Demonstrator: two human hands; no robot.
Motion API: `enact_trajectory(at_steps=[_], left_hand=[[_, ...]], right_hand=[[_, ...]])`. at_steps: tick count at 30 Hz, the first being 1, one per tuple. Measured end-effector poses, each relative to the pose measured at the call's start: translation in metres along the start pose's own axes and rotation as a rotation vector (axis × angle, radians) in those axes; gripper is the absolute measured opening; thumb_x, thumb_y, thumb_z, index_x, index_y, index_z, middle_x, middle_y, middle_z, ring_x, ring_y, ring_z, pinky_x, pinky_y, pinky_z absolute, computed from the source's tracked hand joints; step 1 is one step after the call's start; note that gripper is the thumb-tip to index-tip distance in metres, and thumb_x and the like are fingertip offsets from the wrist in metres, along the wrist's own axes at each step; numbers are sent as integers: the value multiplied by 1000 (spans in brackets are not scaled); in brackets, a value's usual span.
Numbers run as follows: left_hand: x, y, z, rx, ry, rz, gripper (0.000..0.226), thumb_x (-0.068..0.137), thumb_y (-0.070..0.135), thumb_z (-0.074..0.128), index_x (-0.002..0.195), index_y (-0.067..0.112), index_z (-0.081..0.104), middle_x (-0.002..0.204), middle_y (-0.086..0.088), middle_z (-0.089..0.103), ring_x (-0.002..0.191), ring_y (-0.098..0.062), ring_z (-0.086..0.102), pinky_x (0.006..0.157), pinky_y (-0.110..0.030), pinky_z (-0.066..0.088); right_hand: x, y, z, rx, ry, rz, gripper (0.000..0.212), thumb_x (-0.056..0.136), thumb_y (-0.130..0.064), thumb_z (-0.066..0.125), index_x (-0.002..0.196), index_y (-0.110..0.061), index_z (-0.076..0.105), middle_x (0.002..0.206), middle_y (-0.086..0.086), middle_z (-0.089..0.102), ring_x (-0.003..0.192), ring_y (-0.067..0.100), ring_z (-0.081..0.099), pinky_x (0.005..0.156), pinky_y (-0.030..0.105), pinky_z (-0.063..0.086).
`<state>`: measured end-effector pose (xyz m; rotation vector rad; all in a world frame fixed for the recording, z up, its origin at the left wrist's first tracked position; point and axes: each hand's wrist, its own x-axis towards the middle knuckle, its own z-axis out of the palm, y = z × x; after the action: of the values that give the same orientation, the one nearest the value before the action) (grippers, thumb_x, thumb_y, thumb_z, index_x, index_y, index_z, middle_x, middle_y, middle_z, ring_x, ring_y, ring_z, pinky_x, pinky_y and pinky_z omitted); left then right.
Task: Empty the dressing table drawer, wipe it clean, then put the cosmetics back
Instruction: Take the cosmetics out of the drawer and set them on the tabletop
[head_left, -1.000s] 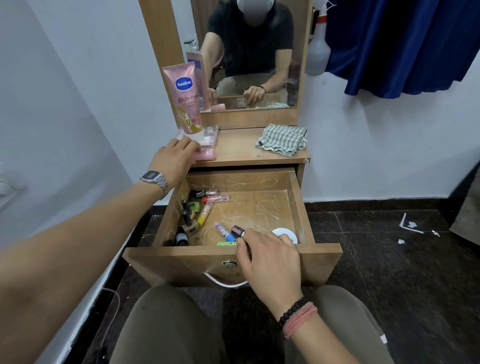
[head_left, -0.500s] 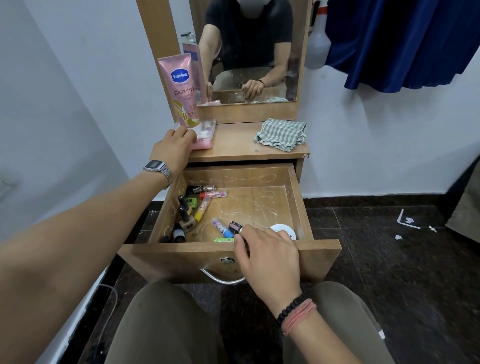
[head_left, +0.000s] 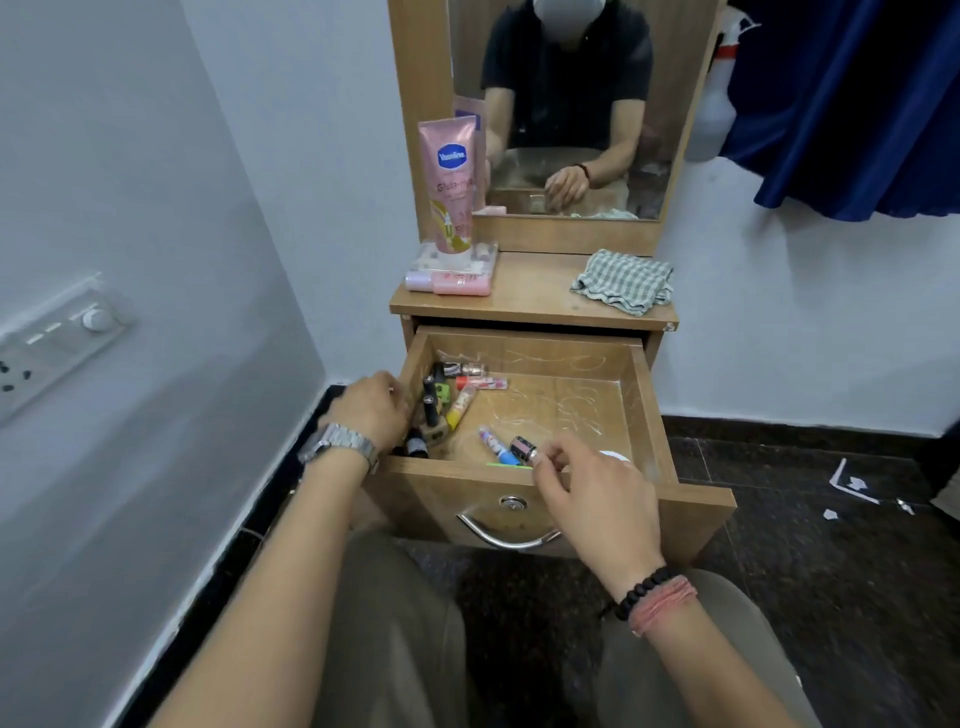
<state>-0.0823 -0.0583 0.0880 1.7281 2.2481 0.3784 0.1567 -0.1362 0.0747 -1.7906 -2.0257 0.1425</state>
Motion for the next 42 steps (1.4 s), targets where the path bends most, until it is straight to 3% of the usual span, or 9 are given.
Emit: enact_trajectory(at_steps=[5,9,13,20,25,28,31,38,42], left_hand=[[-13,3,9,32,35,-77,33,91,26,47,123,24,54,115,-10,63,101,-34,61,79,-40,48],[-10,13,9,14,21,-107,38,88,16,52,125,21,51,121,-14,58,106,-37,57,74,-38,39],[-4,9,8,-19,16,-86,42,87,16,51,128,23,48,120,-14,58,105,-37,57,74,-37,39],[-3,7,4,-67,10,-95,40,88,16,50,127,24,48,119,-13,57,105,-37,56,73,-37,41],[0,7,4,-76,28,-102,42,89,17,50,130,23,47,121,-13,57,106,-37,56,73,-37,40],[2,6,4,-82,34,-94,42,89,18,49,131,24,47,120,-12,58,105,-37,57,73,-37,40],[1,9,5,-53,44,-101,40,92,18,48,132,22,45,121,-13,56,106,-37,56,71,-37,39],[1,11,10,-17,56,-97,41,93,18,47,132,24,41,121,-10,56,103,-36,57,71,-38,37],[2,10,13,-38,76,-76,41,93,20,46,133,27,40,122,-6,56,101,-33,58,70,-37,38]], right_hand=[[29,-18,-9,272,-258,-5,25,93,-36,52,118,-29,54,108,-15,62,89,10,63,79,37,54],[68,-47,4,183,-346,-150,35,91,-25,58,126,-24,51,121,-5,61,98,15,62,80,31,50],[102,-72,32,100,-336,-244,43,87,-19,61,128,-22,49,116,1,63,99,21,62,81,37,53],[127,-91,58,-58,-263,-439,22,84,-15,62,104,-21,56,101,4,64,89,28,62,63,29,36],[129,-86,55,-20,-286,-424,6,84,-15,63,87,-19,60,91,2,64,87,27,62,66,31,44],[137,-79,24,67,-249,-369,4,84,-20,68,83,-17,66,75,-7,61,74,12,60,67,28,50],[162,-71,-21,182,-189,-281,5,82,-17,72,80,-13,71,62,-15,59,57,-6,54,55,7,42],[256,-42,-52,125,187,-194,3,78,-17,69,81,-16,69,73,-4,63,78,15,63,81,34,54],[303,-32,-34,122,242,-129,10,78,-17,66,88,-17,63,85,-1,63,87,18,61,65,21,42]])
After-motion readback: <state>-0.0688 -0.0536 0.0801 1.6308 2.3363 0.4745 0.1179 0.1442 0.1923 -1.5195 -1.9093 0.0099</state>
